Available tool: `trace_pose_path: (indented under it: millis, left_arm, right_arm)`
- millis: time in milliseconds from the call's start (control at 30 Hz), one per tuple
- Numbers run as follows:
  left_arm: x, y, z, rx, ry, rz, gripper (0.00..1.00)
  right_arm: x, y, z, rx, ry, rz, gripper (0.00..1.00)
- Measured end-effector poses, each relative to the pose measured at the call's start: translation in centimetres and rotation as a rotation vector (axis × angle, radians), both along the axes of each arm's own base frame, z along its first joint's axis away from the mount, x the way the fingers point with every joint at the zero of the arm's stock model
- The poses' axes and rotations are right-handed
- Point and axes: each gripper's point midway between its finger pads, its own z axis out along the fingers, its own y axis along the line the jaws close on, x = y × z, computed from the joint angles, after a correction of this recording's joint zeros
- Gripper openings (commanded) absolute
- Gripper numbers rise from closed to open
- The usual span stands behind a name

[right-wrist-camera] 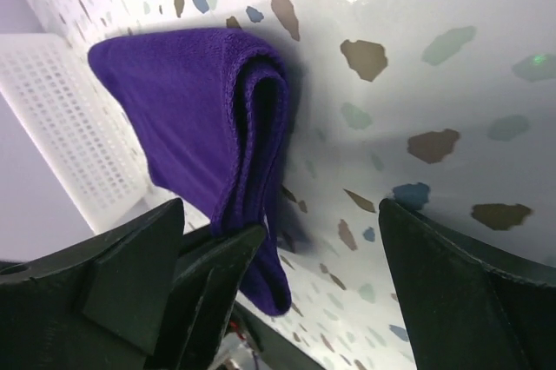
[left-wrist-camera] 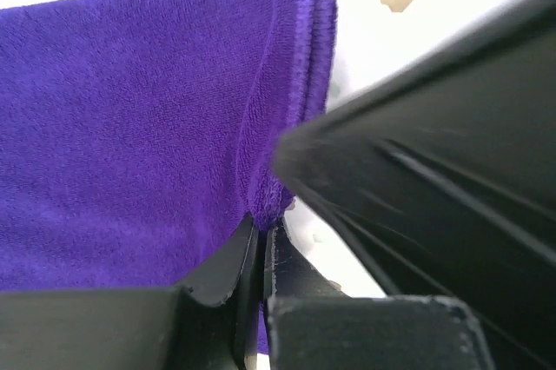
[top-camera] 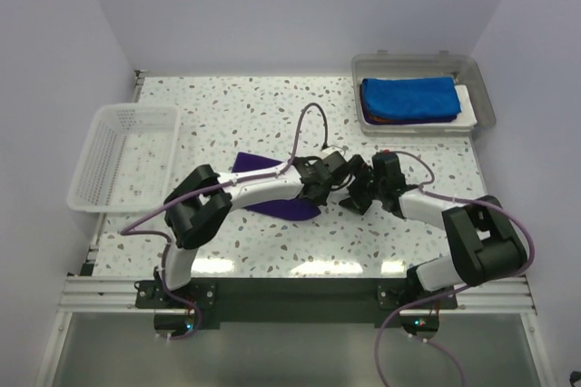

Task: Fold and stack the towels
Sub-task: Neatly place the folded towel into the bin

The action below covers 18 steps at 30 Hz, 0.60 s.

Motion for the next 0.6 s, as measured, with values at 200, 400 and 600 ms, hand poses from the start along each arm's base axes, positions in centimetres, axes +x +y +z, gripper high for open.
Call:
trace_pose_path:
  millis: [200, 400, 600]
  left_arm:
    - [0.5, -0.6, 2.0, -0.071, -0.020, 0.013, 0.00]
    - [1.2, 0.3, 2.4, -0.082, -0.019, 0.050, 0.00]
    - [-0.1, -1.1, 2.4, -0.123, 0.012, 0.021, 0.00]
  right_arm:
    - [0.6, 1.8, -0.1, 0.075, 0.024, -0.051, 0.99]
    - [2.1, 4.0, -0.1, 0.148, 0.041, -0.077, 0.91]
    - [2.3, 6.9, -0.5, 0.170, 0.042, -0.045, 0.71]
